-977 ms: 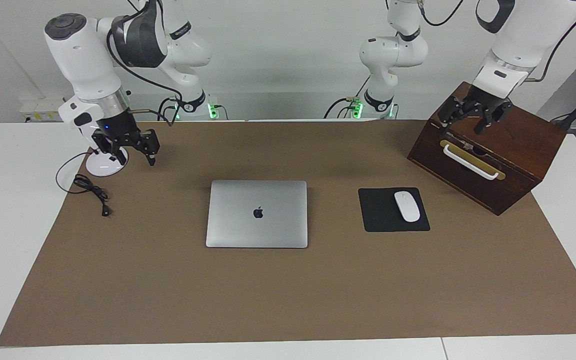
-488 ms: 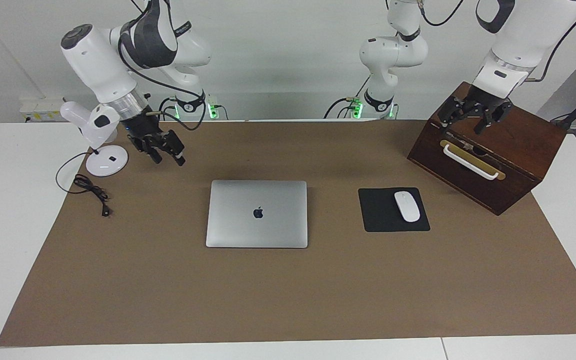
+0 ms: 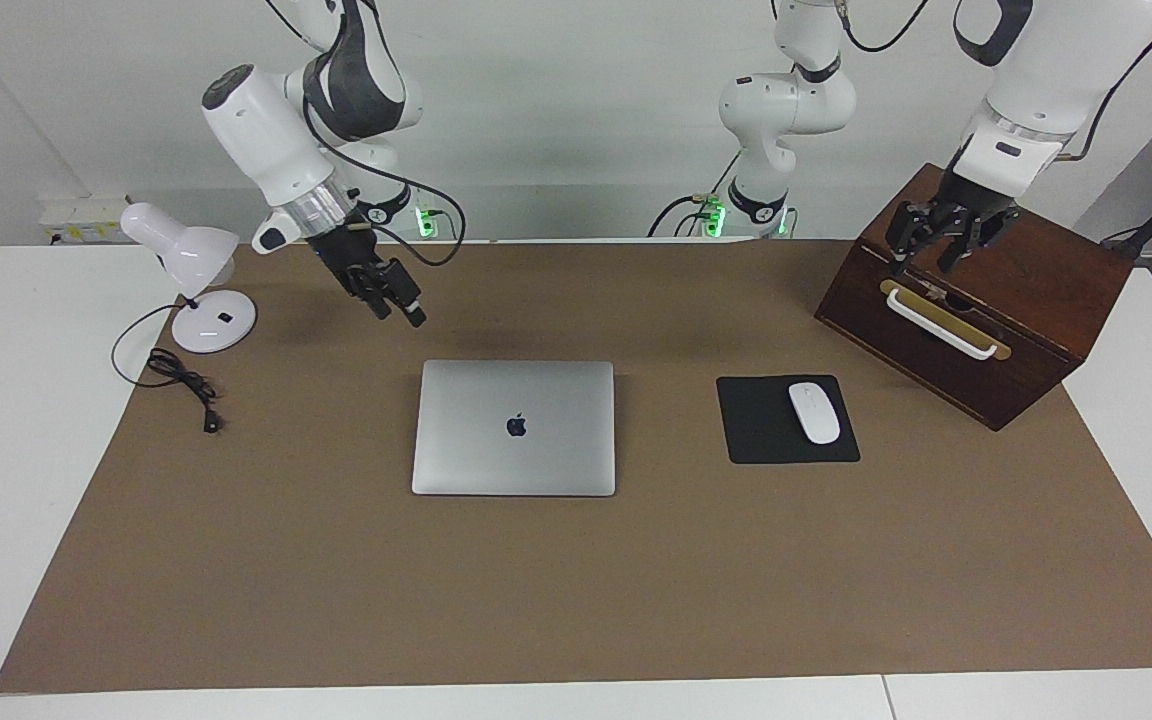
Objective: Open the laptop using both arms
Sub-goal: 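Move the right gripper to the front edge of the silver laptop lid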
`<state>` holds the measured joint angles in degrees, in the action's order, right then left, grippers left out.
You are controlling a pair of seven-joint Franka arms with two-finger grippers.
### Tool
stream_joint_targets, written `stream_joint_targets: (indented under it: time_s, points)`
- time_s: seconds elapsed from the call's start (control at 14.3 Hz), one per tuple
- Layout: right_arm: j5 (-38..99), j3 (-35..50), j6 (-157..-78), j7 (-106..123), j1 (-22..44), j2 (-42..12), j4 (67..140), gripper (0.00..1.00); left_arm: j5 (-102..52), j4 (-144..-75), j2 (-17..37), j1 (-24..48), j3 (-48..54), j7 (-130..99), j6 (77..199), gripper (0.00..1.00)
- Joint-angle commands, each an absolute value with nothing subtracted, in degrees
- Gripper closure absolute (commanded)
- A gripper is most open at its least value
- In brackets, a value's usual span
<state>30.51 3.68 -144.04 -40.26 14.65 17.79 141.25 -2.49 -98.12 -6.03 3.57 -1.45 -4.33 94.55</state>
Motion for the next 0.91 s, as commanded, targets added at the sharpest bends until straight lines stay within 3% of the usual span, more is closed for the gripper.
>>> stream_joint_targets:
  time_s: [0.0, 0.56, 0.84]
  points:
    - [33.1, 3.5, -148.7, -42.4, 17.1, 19.2, 145.3, 0.1, -2.1, -98.1, -6.6, 3.0, -1.1, -5.0, 95.0, 1.0]
    - [42.6, 3.5, -161.4, -43.8, 25.0, 15.5, 151.1, 0.09, -8.1, -103.6, -7.9, 2.5, -0.7, -4.2, 107.9, 1.0]
    - [43.0, 3.5, -161.5, -43.8, 25.0, 13.4, 151.1, 0.08, -9.7, -115.5, -12.9, 5.1, -0.5, -1.5, 120.5, 1.0]
